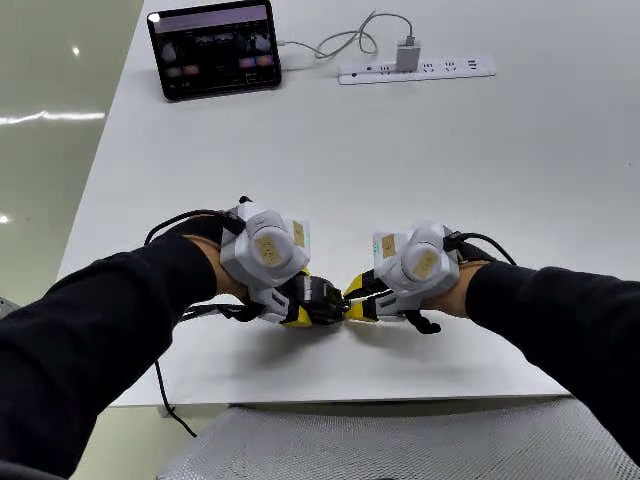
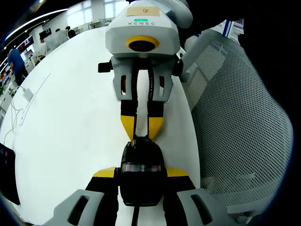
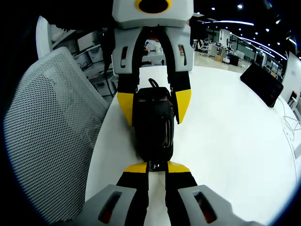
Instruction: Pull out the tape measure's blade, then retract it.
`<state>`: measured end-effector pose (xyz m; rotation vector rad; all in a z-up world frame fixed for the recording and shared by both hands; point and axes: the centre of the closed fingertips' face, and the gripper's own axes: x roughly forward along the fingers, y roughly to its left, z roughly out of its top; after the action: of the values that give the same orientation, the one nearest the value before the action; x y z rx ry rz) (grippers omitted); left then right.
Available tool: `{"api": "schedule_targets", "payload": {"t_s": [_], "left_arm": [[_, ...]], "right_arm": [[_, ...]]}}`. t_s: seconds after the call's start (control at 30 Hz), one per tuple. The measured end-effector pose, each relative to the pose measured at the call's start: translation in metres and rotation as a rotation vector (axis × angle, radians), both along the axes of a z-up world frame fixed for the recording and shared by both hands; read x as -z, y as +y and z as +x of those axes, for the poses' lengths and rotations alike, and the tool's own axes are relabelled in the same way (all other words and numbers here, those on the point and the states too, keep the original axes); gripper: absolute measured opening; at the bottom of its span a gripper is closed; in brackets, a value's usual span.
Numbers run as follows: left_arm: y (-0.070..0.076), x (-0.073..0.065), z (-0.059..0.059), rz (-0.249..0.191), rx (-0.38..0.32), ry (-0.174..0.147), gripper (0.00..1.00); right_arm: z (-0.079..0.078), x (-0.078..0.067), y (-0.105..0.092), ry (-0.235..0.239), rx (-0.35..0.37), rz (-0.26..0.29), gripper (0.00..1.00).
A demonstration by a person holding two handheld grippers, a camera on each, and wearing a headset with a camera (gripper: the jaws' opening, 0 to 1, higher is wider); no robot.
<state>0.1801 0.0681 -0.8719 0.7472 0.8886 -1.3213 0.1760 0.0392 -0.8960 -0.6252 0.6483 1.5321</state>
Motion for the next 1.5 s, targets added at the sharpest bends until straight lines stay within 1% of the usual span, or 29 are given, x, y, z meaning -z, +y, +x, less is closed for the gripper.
{"api": "schedule_targets", "payload": {"t_s": [0.13, 0.3, 0.4, 0.43, 0.47, 0.5, 0.57, 0.7, 0.77, 0.8, 0.83, 0.87, 0.9, 0.93, 1.0, 1.03, 1.1, 1.2, 1.5], "left_arm": [[0.000, 0.000, 0.000, -0.003, 0.001, -0.001, 0.32], [0.000, 0.000, 0.000, -0.004, 0.001, -0.001, 0.32], [-0.001, 0.000, 0.000, -0.003, 0.000, -0.003, 0.32], [-0.001, 0.000, 0.000, -0.004, -0.001, -0.003, 0.32], [-0.001, 0.000, 0.000, -0.004, 0.000, -0.004, 0.32], [-0.001, 0.000, 0.000, -0.003, 0.000, -0.004, 0.32], [-0.001, 0.000, 0.000, -0.002, 0.000, -0.004, 0.32], [-0.001, 0.000, 0.000, -0.003, -0.002, -0.003, 0.32], [-0.001, 0.000, 0.000, -0.003, -0.001, -0.002, 0.32], [-0.001, 0.000, 0.000, -0.003, -0.001, -0.002, 0.32], [-0.001, 0.000, 0.000, -0.002, 0.000, -0.003, 0.32], [-0.001, 0.000, 0.000, -0.002, 0.003, -0.008, 0.32], [-0.001, 0.001, 0.000, -0.002, 0.002, -0.010, 0.32], [-0.002, 0.000, 0.000, -0.003, -0.001, -0.012, 0.32], [-0.002, 0.000, 0.000, -0.003, -0.004, -0.011, 0.32], [-0.001, 0.000, 0.000, -0.005, -0.006, -0.009, 0.32], [0.000, 0.000, 0.000, -0.010, -0.009, -0.007, 0.32], [0.000, 0.000, 0.000, -0.011, -0.009, -0.011, 0.32], [0.000, 0.000, 0.000, -0.008, -0.011, -0.007, 0.32]], "right_arm": [[0.001, 0.000, -0.006, 0.009, 0.009, -0.010, 0.06], [0.002, 0.001, -0.017, 0.005, 0.012, -0.018, 0.07], [0.002, 0.002, -0.014, -0.002, 0.017, -0.019, 0.09], [0.001, 0.002, -0.014, -0.021, -0.002, -0.028, 0.09], [0.001, 0.002, -0.013, -0.027, -0.012, -0.028, 0.10], [0.001, 0.002, -0.013, -0.021, -0.006, -0.030, 0.10], [0.001, 0.002, -0.013, -0.031, -0.022, -0.029, 0.11], [0.002, 0.002, -0.011, -0.026, -0.031, -0.027, 0.11], [0.002, -0.001, -0.005, -0.007, -0.019, -0.008, 0.12], [0.001, -0.001, -0.002, -0.005, -0.019, -0.003, 0.12], [0.001, 0.000, 0.001, -0.008, -0.025, -0.001, 0.12], [0.000, 0.004, 0.002, -0.014, -0.035, -0.016, 0.12], [0.001, 0.005, 0.003, -0.010, -0.033, -0.015, 0.11], [0.002, 0.007, 0.003, 0.003, -0.029, -0.016, 0.11], [0.002, 0.006, 0.001, 0.047, 0.002, -0.019, 0.10], [0.002, 0.005, 0.000, 0.036, -0.004, -0.020, 0.10], [0.001, 0.005, -0.001, 0.033, -0.006, -0.025, 0.09], [0.001, 0.005, -0.002, 0.041, 0.001, -0.028, 0.09], [0.001, 0.005, -0.007, 0.040, 0.004, -0.033, 0.08]]}}
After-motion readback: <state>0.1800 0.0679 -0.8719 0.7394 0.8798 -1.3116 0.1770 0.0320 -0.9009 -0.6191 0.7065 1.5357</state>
